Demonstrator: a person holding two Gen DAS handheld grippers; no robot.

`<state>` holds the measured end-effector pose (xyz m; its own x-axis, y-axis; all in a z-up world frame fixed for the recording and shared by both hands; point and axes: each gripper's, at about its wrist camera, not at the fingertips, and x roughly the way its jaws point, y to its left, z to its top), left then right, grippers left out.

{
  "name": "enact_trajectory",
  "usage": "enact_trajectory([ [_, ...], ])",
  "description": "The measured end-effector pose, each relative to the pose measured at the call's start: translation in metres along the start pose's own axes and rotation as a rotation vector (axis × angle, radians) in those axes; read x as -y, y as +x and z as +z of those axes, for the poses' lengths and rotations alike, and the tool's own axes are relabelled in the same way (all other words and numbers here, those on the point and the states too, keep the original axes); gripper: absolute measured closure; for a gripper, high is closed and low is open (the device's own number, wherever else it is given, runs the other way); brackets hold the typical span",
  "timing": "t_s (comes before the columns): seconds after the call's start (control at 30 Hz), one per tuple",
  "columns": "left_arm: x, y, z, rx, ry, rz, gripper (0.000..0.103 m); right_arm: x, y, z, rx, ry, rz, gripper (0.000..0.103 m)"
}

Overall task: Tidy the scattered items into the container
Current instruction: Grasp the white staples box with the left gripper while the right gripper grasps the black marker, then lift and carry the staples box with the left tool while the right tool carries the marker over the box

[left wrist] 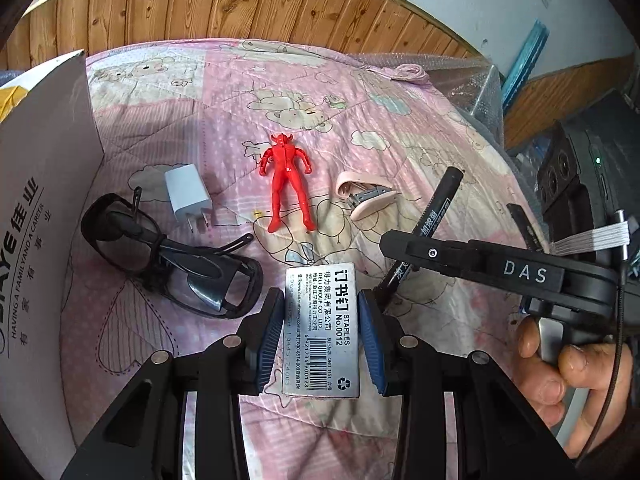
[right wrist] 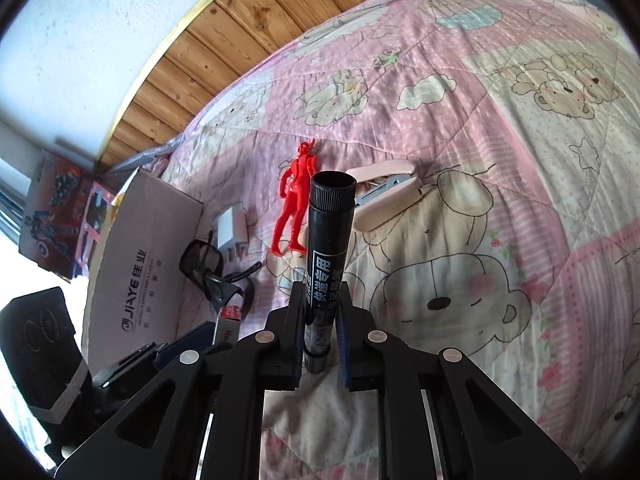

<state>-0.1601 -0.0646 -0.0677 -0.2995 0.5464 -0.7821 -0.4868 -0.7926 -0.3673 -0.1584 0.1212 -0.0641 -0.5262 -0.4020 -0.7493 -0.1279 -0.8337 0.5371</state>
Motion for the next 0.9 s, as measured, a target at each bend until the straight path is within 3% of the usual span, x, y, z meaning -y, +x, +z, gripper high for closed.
enact_trajectory([
  [0.07, -0.001, -0.002, -0.003, -0.003, -0.013, 0.001, 0.064, 0.003, -0.002, -0.002, -0.002, -0.001, -0.012, 0.089],
  [0.3, 0.013, 0.016, -0.027, -0.033, 0.087, 0.145, 0.064, 0.019, 0.006, -0.001, -0.002, 0.036, -0.028, 0.086],
  [0.43, 0.006, 0.028, -0.042, -0.056, 0.094, 0.195, 0.063, 0.023, 0.019, -0.001, -0.017, 0.041, -0.062, 0.079],
  [0.53, 0.007, 0.026, -0.047, -0.047, 0.116, 0.205, 0.063, 0.026, 0.030, -0.003, -0.027, 0.045, -0.077, 0.077],
  [0.7, 0.008, 0.026, -0.050, -0.039, 0.135, 0.202, 0.064, 0.025, 0.031, -0.002, -0.019, 0.044, -0.061, 0.083],
  [0.9, 0.005, 0.015, -0.047, -0.030, 0.092, 0.133, 0.065, 0.016, 0.013, -0.003, 0.005, 0.046, -0.025, 0.089],
])
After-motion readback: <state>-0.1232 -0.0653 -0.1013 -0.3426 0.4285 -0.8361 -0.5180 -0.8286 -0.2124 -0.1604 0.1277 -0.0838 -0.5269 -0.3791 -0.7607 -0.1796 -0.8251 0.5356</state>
